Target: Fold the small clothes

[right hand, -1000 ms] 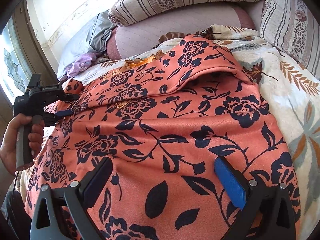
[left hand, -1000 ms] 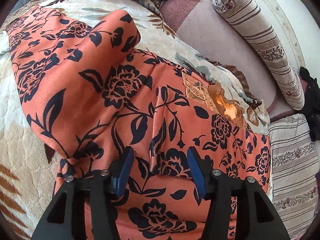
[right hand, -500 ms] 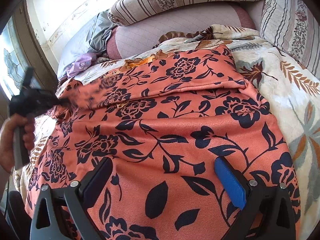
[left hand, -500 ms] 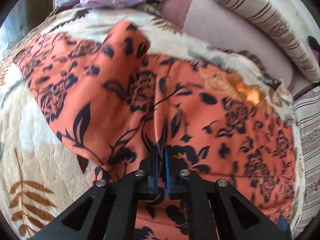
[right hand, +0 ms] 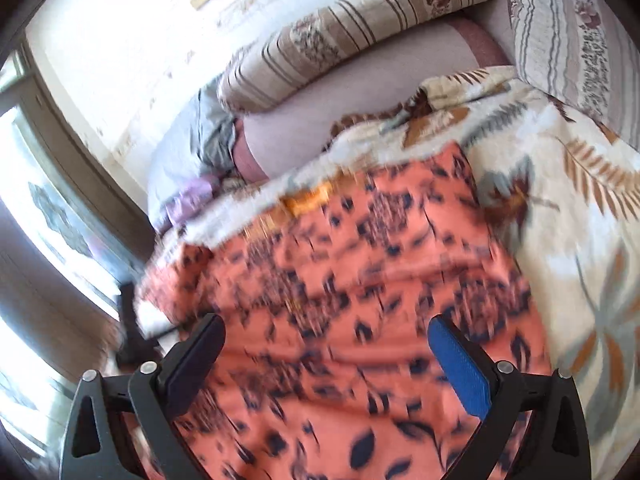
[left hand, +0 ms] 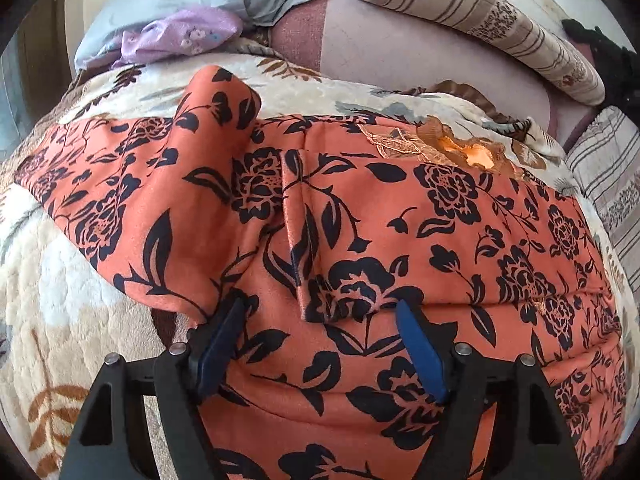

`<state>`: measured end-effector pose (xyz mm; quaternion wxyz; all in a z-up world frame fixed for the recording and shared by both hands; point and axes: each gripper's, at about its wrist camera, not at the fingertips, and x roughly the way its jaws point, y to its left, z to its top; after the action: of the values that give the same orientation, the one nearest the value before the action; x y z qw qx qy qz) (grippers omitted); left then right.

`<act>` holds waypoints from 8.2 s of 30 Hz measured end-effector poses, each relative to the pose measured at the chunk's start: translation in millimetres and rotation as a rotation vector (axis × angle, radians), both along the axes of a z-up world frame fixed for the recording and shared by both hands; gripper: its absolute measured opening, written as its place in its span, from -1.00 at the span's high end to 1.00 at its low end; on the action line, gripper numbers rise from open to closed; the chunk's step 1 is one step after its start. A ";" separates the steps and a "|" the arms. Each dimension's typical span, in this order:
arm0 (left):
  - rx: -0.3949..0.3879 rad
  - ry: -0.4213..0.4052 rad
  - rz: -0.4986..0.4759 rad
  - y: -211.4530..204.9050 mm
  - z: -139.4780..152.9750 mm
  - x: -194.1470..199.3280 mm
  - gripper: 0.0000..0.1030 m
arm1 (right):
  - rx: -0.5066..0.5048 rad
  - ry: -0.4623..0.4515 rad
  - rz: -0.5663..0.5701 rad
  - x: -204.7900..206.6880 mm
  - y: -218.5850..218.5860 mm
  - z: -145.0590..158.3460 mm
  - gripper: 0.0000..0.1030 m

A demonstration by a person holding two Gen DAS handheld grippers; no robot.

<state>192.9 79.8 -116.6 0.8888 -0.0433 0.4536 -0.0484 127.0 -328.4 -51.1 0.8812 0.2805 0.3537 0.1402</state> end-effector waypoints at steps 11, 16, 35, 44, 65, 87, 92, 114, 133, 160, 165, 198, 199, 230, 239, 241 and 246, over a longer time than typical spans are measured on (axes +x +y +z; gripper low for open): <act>-0.024 0.002 -0.019 1.0 -5.1 1.8 -0.63 | 0.349 0.257 -0.187 183.2 -92.3 -88.2 -0.93; 0.028 0.015 -0.029 -8.7 -6.3 3.8 -0.69 | 0.170 0.260 -0.288 187.1 -104.1 -62.6 -0.97; -0.477 -0.327 0.245 130.7 86.8 -34.9 -0.70 | -0.448 -0.115 0.038 18.6 108.2 -13.5 -0.92; -0.712 -0.203 0.641 317.1 39.3 -0.3 -0.69 | -0.626 0.074 0.207 8.2 157.8 -89.1 -0.99; -0.438 -0.084 0.686 345.5 25.1 87.9 0.91 | -0.544 0.062 0.190 7.3 148.6 -95.2 -0.99; 0.181 -0.060 -0.477 -179.6 73.8 20.5 -0.63 | -0.191 0.000 0.160 3.1 104.7 -90.9 -0.99; 0.078 -0.061 -0.296 -107.5 71.9 9.5 -0.53 | -0.104 -0.011 0.153 3.2 95.7 -90.8 -0.99; -0.242 -0.201 0.214 86.3 55.0 -19.3 -0.59 | 0.182 0.364 -0.286 145.3 19.2 -85.6 -0.22; 0.005 0.010 0.146 54.0 11.0 5.2 -0.60 | -0.236 0.209 -0.326 73.6 3.2 -43.7 -0.49; 0.071 0.013 0.151 50.1 11.1 6.2 -0.61 | -0.479 0.251 -0.267 100.1 32.4 -30.5 -0.49; 0.055 0.027 0.156 52.3 6.9 7.0 -0.61 | -0.247 0.118 -0.099 119.1 47.2 4.7 -0.49; -0.235 0.030 0.395 117.0 23.8 -4.8 -0.61 | 0.286 0.303 0.427 239.6 319.0 -63.3 -0.42; -0.245 0.021 0.404 118.9 26.0 -5.9 -0.61 | 0.275 0.281 0.440 236.6 317.4 -57.1 -0.44; -0.323 -0.046 0.531 150.5 30.2 -17.2 -0.61 | 0.172 0.196 0.372 73.7 180.2 33.5 -0.55; -0.255 -0.168 0.327 115.4 59.2 -59.7 -0.61 | -0.264 -0.350 -0.118 -168.0 -23.9 227.3 -1.00; -0.266 -0.142 0.244 106.3 68.6 -80.1 -0.61 | -0.312 -0.349 -0.147 -199.5 -43.5 234.3 -1.00; -0.265 -0.021 0.094 92.0 68.1 -149.7 -0.75 | -0.081 -0.077 -0.073 -205.0 -89.0 149.6 -1.00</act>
<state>43.3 171.8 -48.5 0.8812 -0.1812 0.4316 -0.0666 -78.0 -417.3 98.5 0.9094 0.2515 0.3144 0.1044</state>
